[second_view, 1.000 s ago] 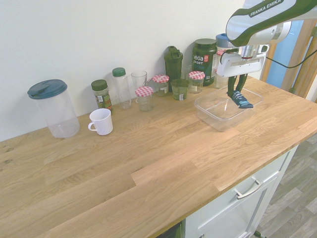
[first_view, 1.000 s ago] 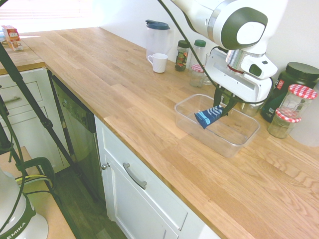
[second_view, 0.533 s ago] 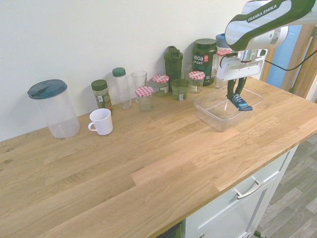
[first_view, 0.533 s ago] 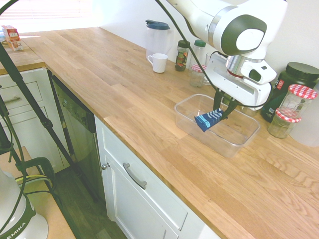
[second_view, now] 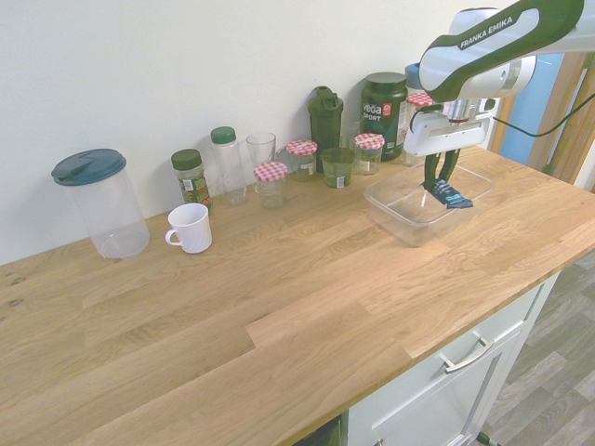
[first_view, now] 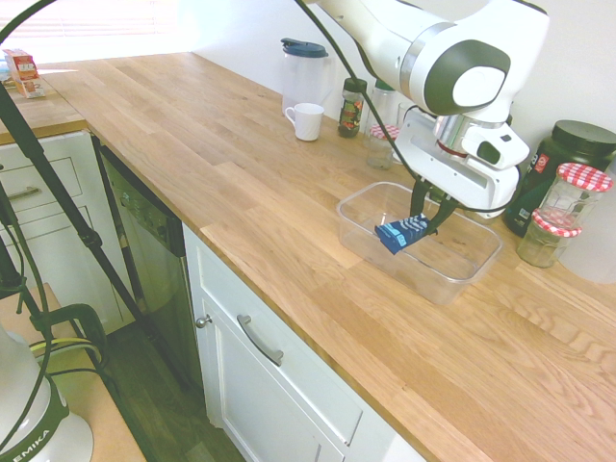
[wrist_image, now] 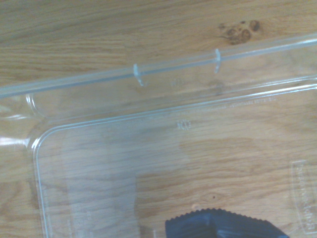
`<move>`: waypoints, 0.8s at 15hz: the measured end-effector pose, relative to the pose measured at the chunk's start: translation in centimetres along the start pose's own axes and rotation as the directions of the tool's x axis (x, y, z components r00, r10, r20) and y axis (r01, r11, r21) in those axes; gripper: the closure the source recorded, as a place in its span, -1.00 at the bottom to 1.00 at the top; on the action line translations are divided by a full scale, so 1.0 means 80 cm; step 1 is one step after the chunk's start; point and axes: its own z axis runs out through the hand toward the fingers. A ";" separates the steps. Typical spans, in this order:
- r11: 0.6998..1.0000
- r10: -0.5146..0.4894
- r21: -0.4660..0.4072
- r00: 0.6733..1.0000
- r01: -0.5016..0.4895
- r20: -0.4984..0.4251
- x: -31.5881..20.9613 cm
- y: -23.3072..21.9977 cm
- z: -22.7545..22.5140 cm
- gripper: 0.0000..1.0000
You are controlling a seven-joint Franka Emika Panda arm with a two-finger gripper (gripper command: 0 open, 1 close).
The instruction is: Put the protein bar into the container
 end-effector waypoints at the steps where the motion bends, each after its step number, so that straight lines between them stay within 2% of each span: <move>1: 1.000 0.000 0.003 1.000 0.000 -0.002 0.000 -0.001 -0.002 -1.00; 12: 1.000 -0.007 0.019 1.000 0.007 0.001 -0.005 -0.013 -0.005 -1.00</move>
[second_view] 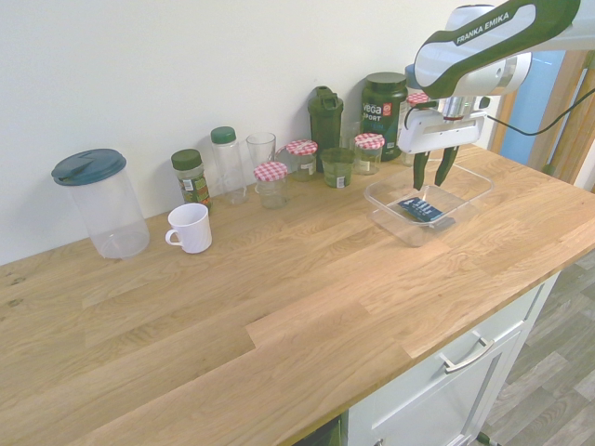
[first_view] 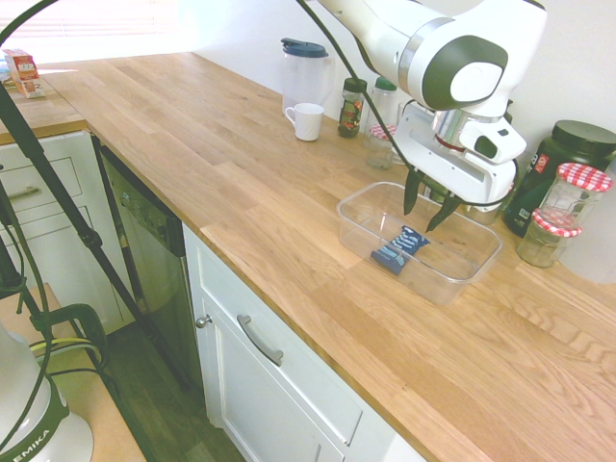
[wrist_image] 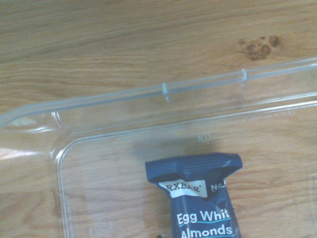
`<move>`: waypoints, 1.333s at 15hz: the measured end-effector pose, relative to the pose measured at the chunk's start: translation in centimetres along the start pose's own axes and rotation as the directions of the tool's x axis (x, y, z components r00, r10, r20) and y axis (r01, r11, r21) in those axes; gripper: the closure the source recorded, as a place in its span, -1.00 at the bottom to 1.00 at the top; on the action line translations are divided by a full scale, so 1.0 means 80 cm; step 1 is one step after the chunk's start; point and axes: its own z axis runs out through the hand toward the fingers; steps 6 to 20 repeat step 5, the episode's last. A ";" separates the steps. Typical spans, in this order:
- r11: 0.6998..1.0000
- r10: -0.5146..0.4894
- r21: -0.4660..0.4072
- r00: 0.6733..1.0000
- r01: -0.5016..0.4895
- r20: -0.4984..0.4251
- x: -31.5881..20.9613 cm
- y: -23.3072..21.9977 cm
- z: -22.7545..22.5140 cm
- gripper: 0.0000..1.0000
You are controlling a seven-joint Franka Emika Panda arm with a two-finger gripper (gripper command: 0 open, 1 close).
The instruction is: Put the protein bar into the container
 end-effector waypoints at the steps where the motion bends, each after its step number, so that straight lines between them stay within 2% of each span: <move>1: 1.000 0.000 0.003 1.000 0.000 -0.003 0.000 0.000 -0.003 -1.00; 5: 0.999 0.002 0.037 1.000 -0.001 -0.027 -0.004 0.003 -0.042 -1.00; 20: 0.999 0.002 0.037 1.000 -0.001 -0.027 -0.004 0.003 -0.042 -1.00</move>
